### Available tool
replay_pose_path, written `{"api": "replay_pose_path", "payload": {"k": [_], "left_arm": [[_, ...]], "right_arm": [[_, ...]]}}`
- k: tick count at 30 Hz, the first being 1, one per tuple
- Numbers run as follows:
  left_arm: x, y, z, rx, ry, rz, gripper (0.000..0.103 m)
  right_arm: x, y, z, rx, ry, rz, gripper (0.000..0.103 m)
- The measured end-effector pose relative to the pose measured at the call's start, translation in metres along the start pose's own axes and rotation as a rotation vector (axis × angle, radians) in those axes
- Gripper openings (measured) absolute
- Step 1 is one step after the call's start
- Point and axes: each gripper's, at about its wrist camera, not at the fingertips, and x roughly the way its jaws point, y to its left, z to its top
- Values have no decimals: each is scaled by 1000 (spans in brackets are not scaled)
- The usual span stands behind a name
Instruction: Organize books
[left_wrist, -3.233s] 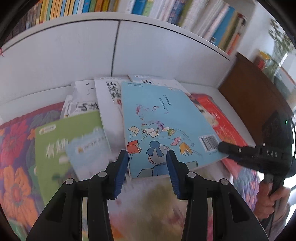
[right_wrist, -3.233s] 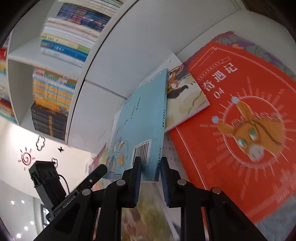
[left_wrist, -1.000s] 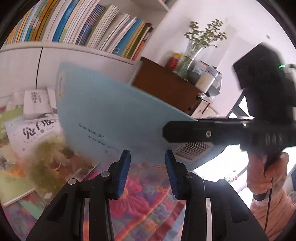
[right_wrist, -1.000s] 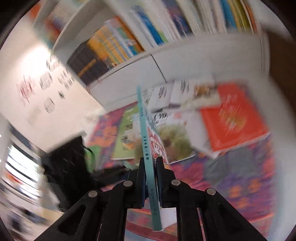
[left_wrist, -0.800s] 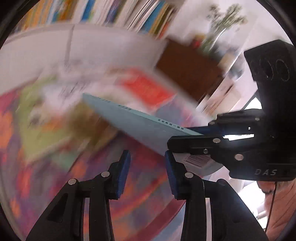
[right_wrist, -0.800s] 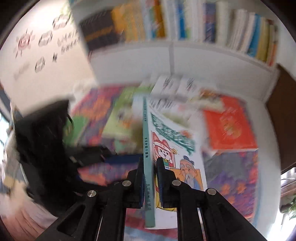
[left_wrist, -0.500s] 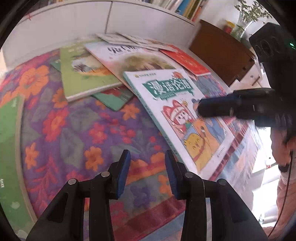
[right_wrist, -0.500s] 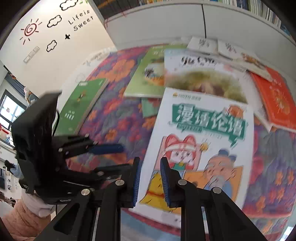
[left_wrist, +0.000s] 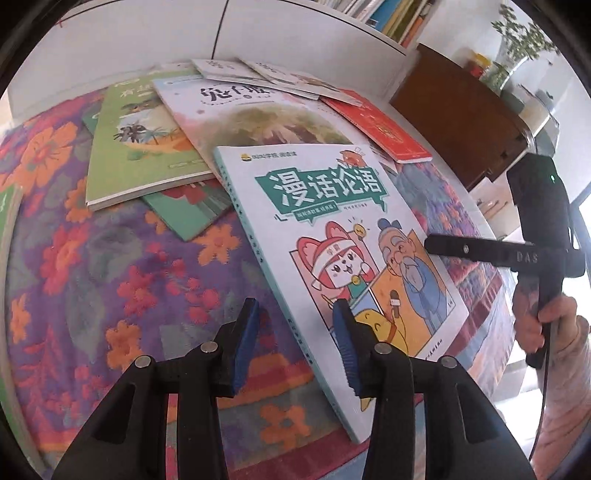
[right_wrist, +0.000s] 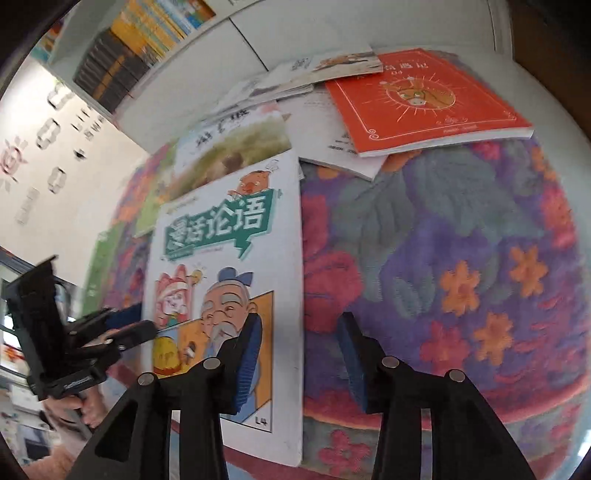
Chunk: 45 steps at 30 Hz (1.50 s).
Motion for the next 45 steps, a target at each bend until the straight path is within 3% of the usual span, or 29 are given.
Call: {"api": "replay_pose_path", "payload": {"k": [2,6,8,10,13,18,26,30,38,45], "left_arm": [[0,7,1,-28,-5,-18,41],[-5,10,-1,-37,12,-9,42],[-10,12,-3,-18,4,57,43],[-13,22,-4,-39,27,23,42],[-14,33,-3,-73,36,-25,40],[-11,28,-1,-56,-7,4,40],[-9,45,1,-125,-30,-56,38],[-9,44,1,-116,-40,-49,38],[-9,46,1,-117,-56,-54,38],[-10,47,-1,-134,-66,-49,37]], "right_arm": [[7,10,-1,-10,13,25,46],[18,40,-1,-76,28,-15,58],[24,40,-2,-15,80,125,58],[31,36,-6,25,113,206,57],[33,27,-6,1,119,251,48],[46,9,6,85,134,361,43],[51,18,16,28,120,326,33],[52,16,16,18,99,304,21],[53,4,19,41,111,352,18],[50,1,14,29,81,334,18]]}}
